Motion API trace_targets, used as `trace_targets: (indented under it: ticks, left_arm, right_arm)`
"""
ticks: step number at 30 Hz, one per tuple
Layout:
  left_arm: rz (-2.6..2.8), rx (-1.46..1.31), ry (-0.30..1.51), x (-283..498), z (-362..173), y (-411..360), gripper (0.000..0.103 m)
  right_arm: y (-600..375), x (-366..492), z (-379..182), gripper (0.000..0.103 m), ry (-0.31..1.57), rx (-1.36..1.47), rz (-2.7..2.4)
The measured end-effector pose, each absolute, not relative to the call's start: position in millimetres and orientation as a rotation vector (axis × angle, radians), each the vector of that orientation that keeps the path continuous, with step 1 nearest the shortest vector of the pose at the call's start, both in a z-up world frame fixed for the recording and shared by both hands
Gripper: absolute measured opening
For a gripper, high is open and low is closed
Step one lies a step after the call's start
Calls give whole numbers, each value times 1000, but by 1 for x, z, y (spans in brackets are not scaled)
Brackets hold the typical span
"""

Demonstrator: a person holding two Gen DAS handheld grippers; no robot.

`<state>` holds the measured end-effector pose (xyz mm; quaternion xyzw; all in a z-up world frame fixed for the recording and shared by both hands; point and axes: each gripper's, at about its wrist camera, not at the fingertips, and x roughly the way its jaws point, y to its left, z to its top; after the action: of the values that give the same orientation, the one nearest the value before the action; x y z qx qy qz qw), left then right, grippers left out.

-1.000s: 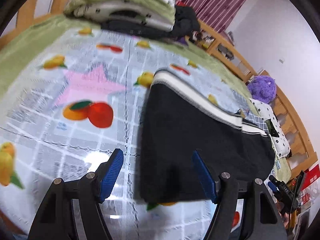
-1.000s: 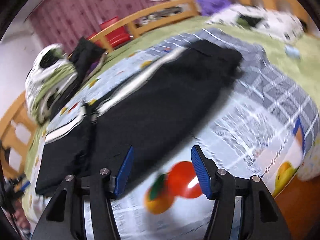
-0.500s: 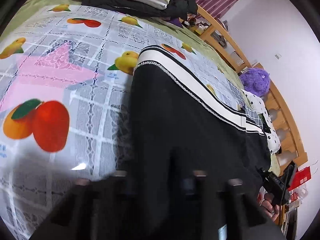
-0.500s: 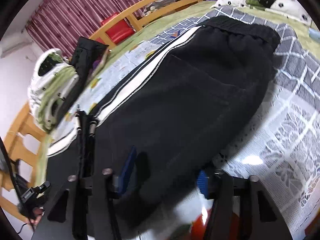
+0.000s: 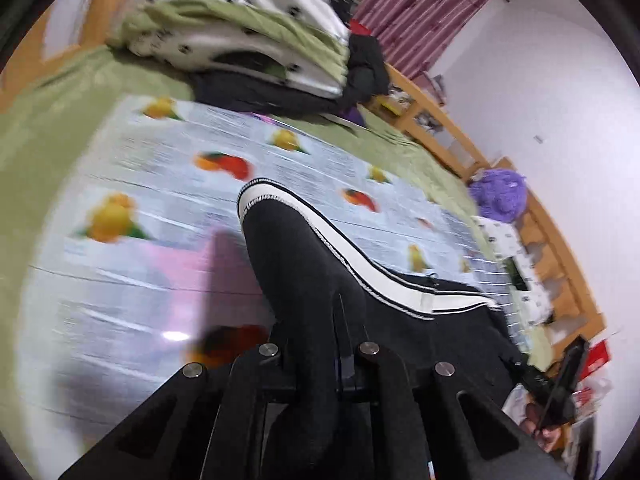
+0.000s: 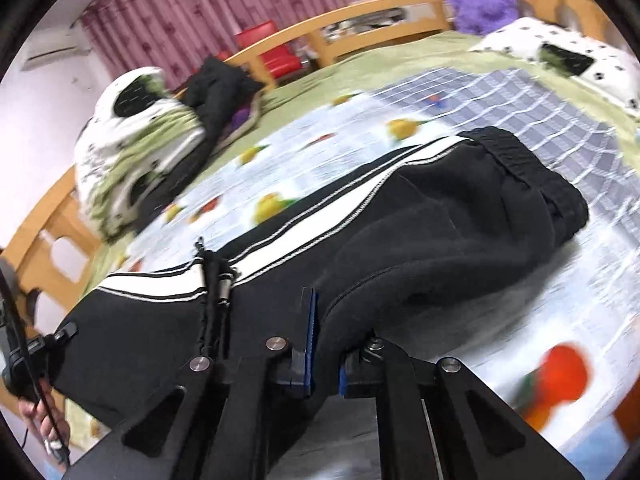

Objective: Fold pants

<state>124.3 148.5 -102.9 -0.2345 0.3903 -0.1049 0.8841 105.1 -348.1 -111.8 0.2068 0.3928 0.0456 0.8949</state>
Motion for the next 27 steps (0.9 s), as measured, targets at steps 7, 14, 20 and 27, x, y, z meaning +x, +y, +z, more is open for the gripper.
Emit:
trace_targets:
  ticks: [7,14,20,27]
  left_arm:
    - [-110,-541,879,116,-145,204,10]
    - [-44,-447,947,107,-164,205,28]
    - [33,-334,911,92,-150,216,57]
    - [34,-409,851,83,-141,233,57]
  right_arm:
    - [-292,107,-156,9,943,348,112]
    - [-305,101,-172,26,1034,333,43]
    - [-302,92,-167,35,1044,298,-6]
    - [-311,74,-163,38,1023,345,-21]
